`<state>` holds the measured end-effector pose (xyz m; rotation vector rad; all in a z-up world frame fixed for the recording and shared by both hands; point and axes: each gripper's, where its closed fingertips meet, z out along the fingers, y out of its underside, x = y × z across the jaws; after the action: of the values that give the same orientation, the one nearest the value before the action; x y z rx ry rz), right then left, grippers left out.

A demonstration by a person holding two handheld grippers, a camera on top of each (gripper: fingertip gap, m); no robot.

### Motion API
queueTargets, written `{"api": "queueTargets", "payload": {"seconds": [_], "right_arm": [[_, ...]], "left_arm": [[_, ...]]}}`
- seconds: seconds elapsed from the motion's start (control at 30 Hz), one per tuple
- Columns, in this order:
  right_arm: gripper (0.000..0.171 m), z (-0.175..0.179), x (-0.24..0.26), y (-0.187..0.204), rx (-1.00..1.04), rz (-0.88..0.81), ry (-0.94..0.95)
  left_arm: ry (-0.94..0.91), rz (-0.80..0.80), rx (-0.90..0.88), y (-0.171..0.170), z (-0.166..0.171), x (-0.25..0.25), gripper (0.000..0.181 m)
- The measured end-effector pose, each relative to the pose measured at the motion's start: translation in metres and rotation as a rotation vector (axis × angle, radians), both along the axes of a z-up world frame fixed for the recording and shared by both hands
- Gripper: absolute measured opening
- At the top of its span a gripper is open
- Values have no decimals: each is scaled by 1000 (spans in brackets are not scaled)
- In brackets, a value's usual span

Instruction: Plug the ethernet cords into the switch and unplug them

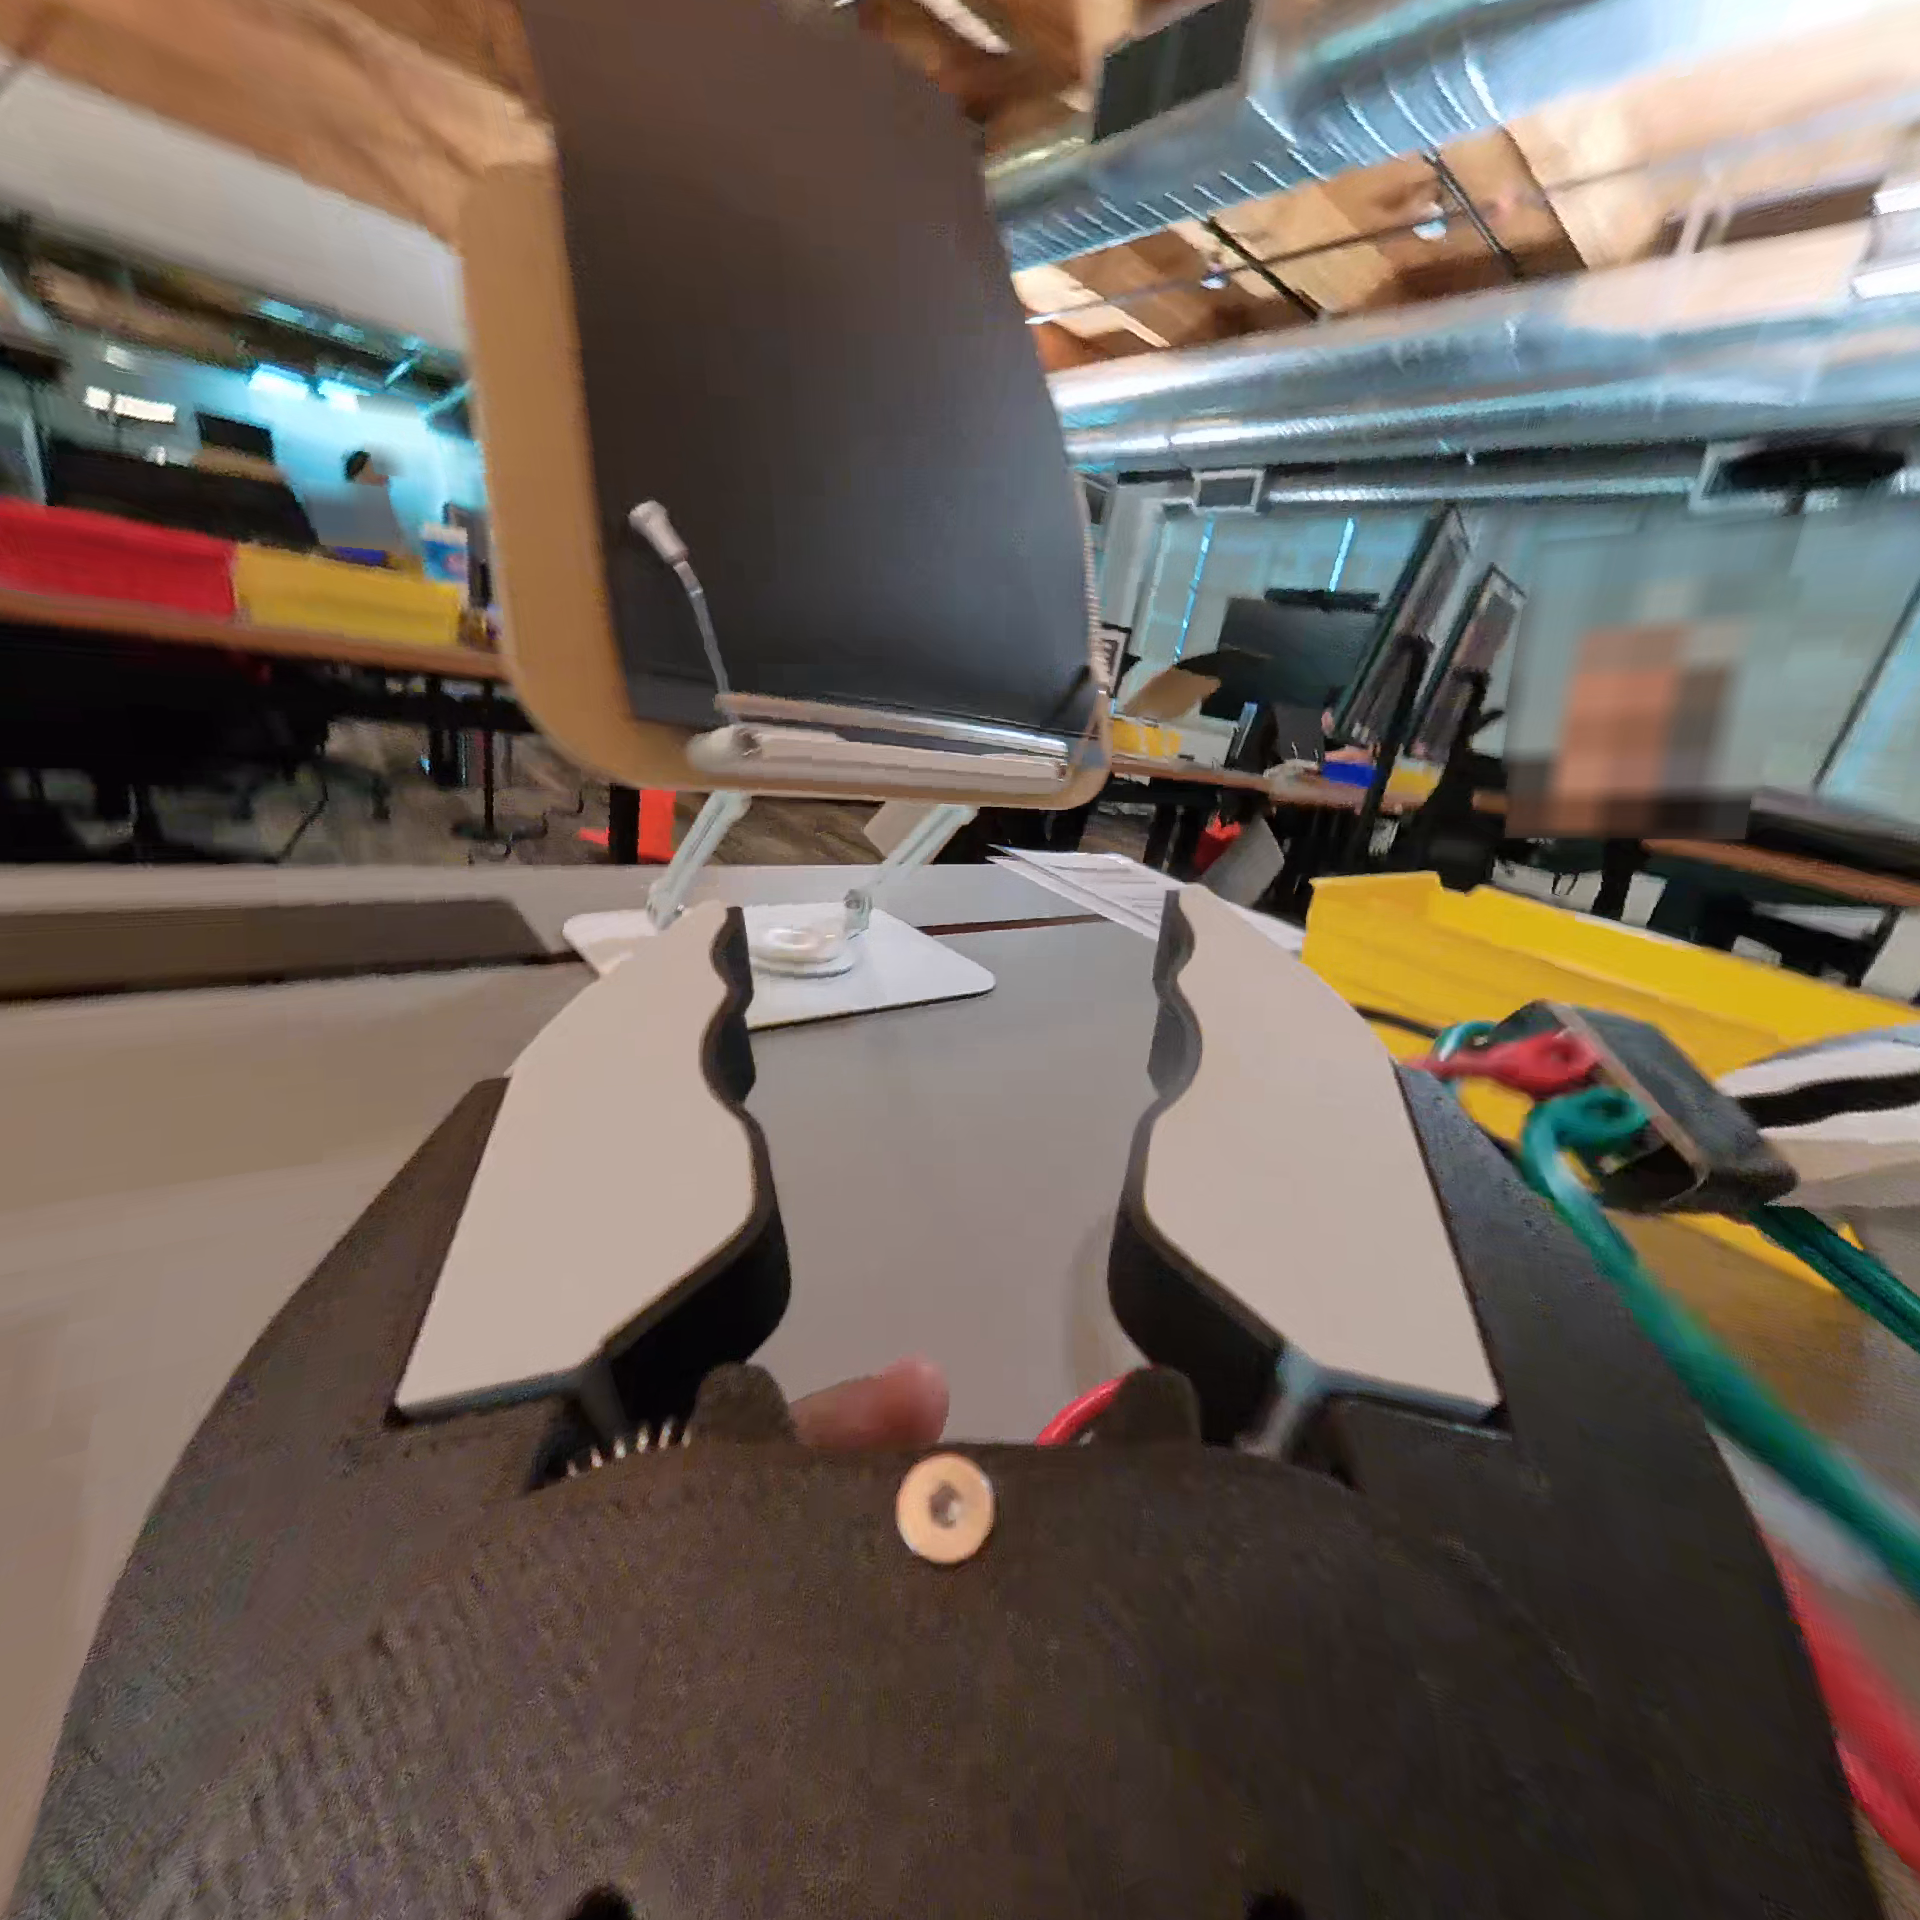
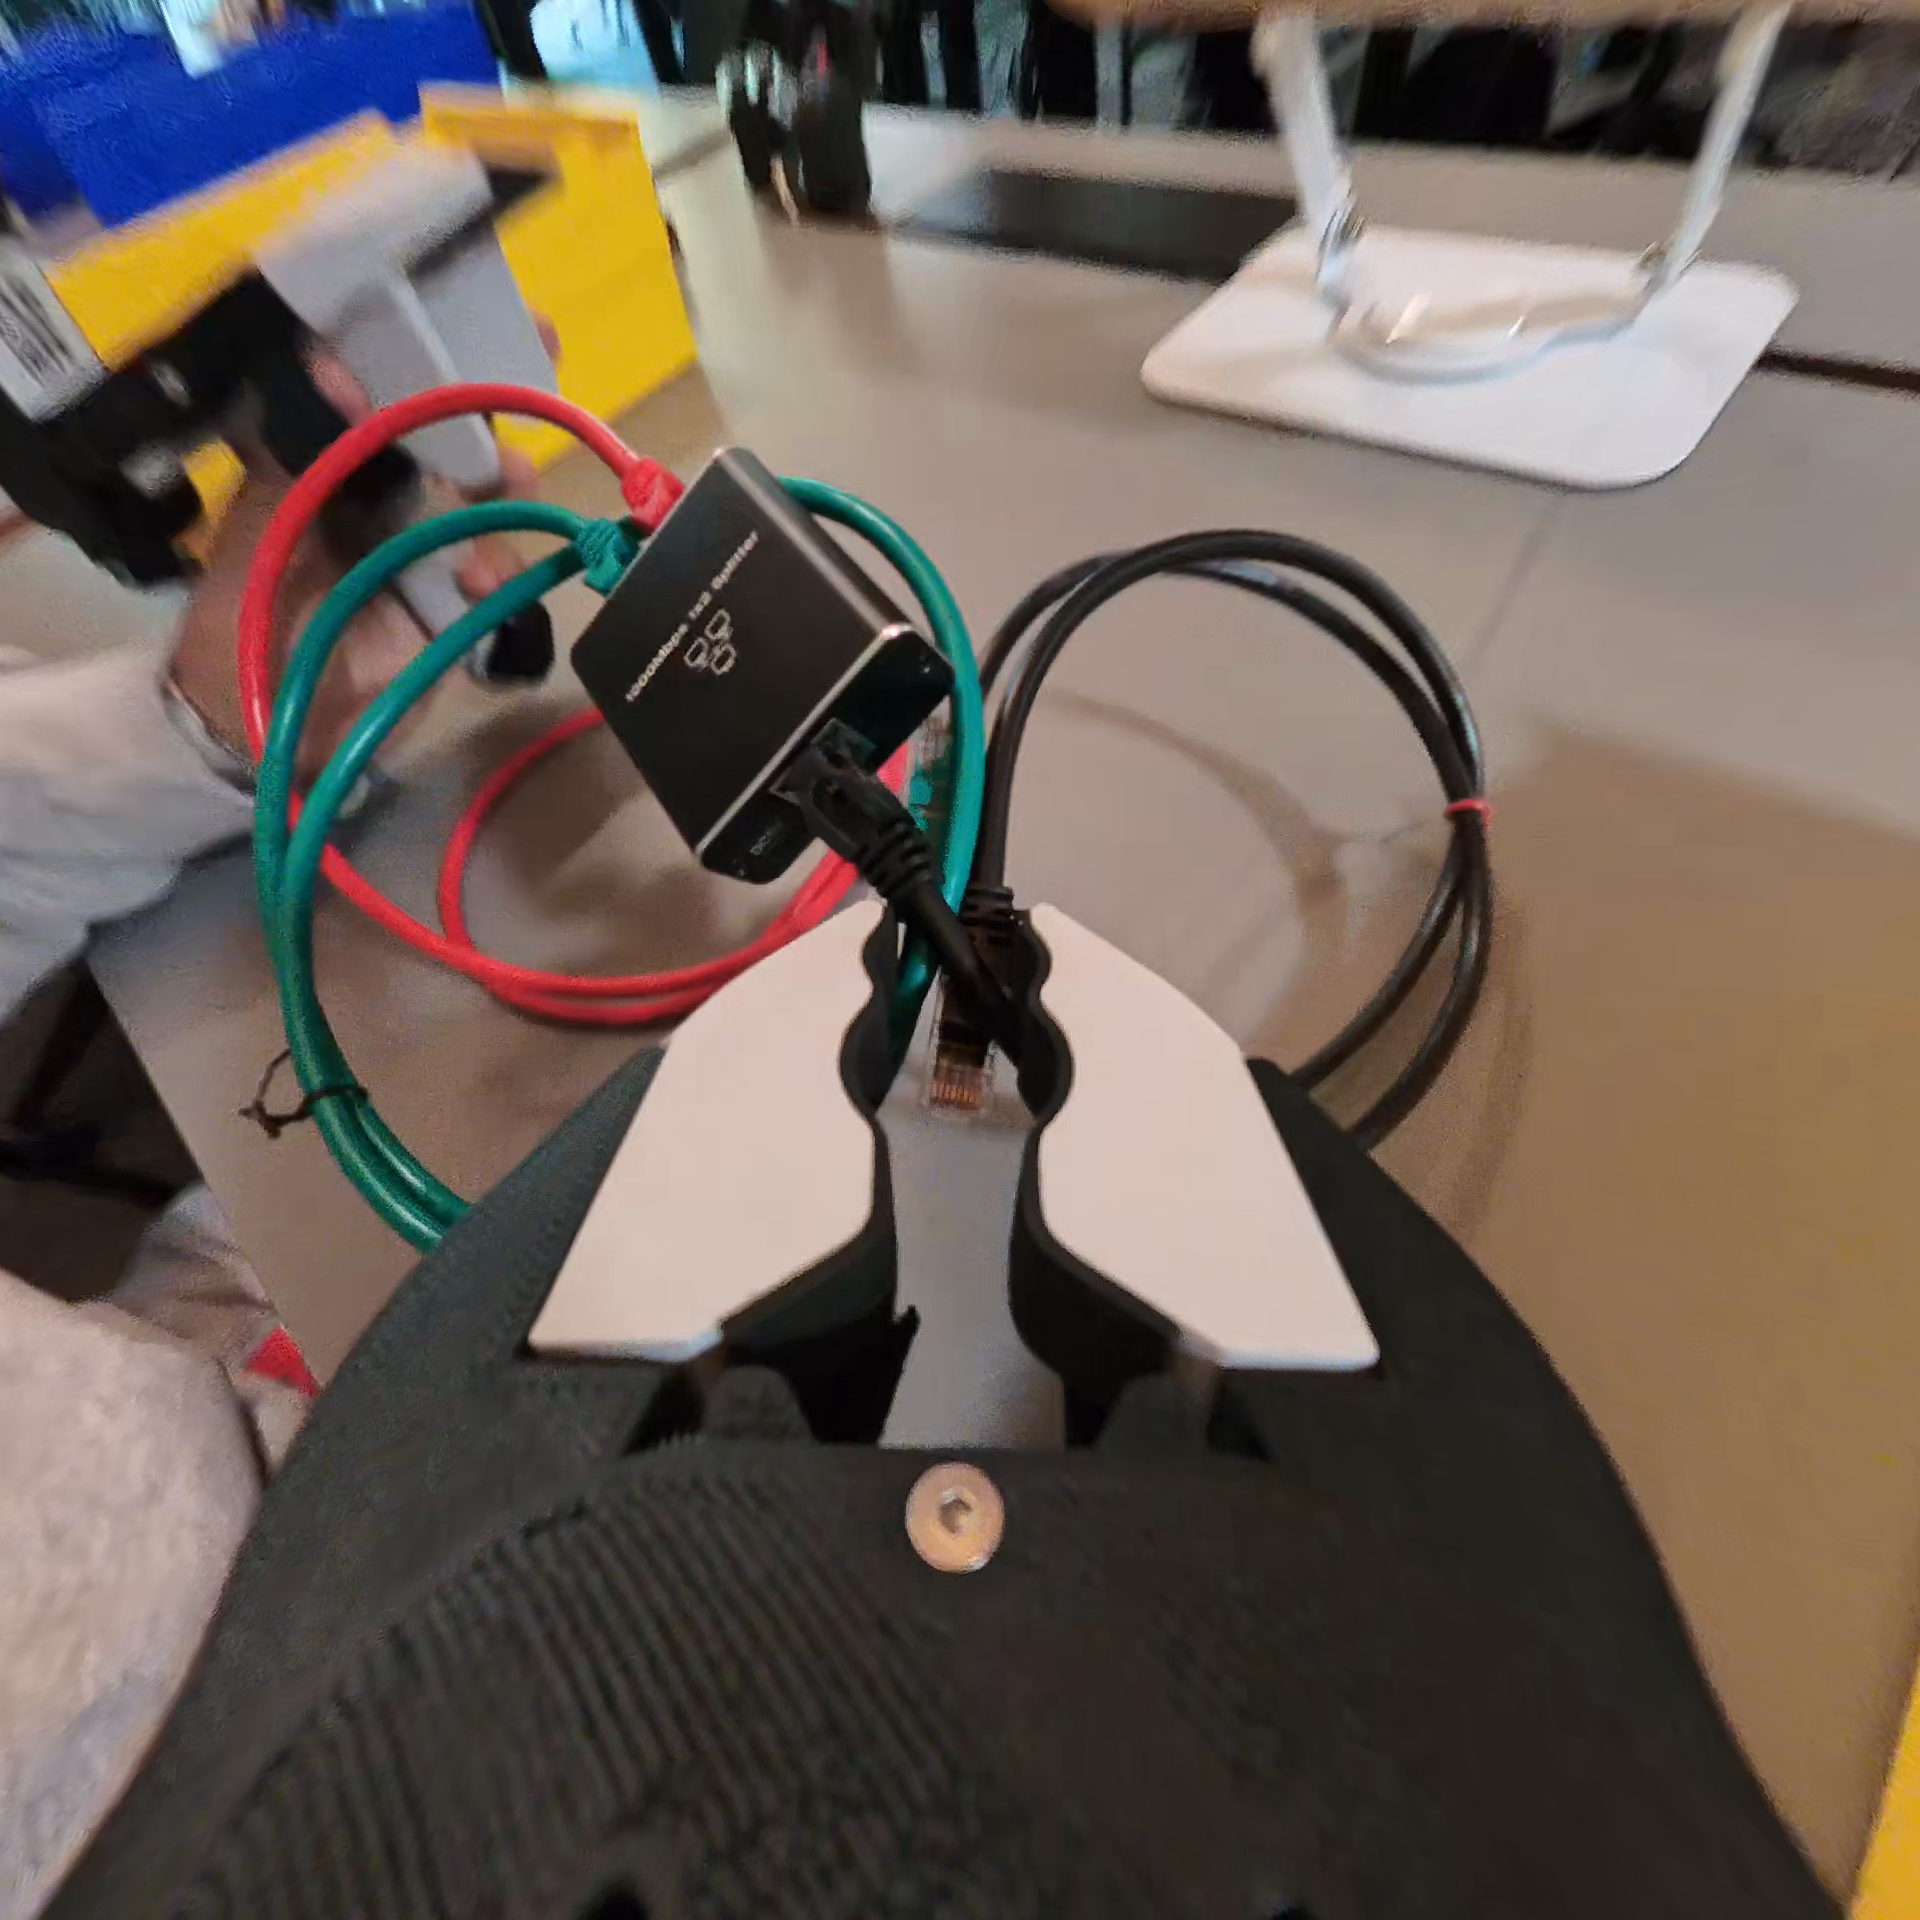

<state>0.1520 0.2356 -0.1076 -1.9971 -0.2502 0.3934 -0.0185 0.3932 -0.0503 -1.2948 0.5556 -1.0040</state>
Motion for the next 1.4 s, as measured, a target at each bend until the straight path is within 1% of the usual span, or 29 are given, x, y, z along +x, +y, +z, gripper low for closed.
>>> {"api": "queueTargets", "payload": {"seconds": [0.1,0.2,0.37,0.5,0.6,0.67,0.73,0.83,0.97,1.17,1.23,1.3,1.4], "right_arm": [[21,36,18,-1,95,-47,35],[21,75,45,-7,186,-113,28],[21,139,106,-30,325,-264,16],[20,193,154,-53,441,-360,114],[21,231,191,-67,477,-402,157],[21,252,219,-77,489,-452,133],[21,266,249,-90,493,-522,69],[21,271,288,-111,481,-658,-67],[21,252,314,-133,432,-794,-273],[21,211,327,-130,234,-858,-692],[21,204,329,-125,203,-859,-754],[21,196,327,-119,190,-845,-761],[21,173,316,-106,133,-799,-755]], "left_arm": [[-54,19,-106,15,-9,-11,76],[-73,-2,-147,17,-13,-10,76],[-28,-44,-137,10,-18,0,73],[-7,-56,-129,7,-20,4,71],[-2,-72,-147,6,-23,6,71],[-1,-79,-155,5,-25,7,71],[0,-89,-161,5,-25,8,70],[2,-105,-167,3,-26,11,70],[15,-119,-157,-1,-27,14,69],[42,-129,-128,-6,-27,18,68],[52,-131,-119,-8,-27,19,68],[56,-137,-116,-10,-27,21,68],[55,-140,-119,-10,-27,21,67]]}}
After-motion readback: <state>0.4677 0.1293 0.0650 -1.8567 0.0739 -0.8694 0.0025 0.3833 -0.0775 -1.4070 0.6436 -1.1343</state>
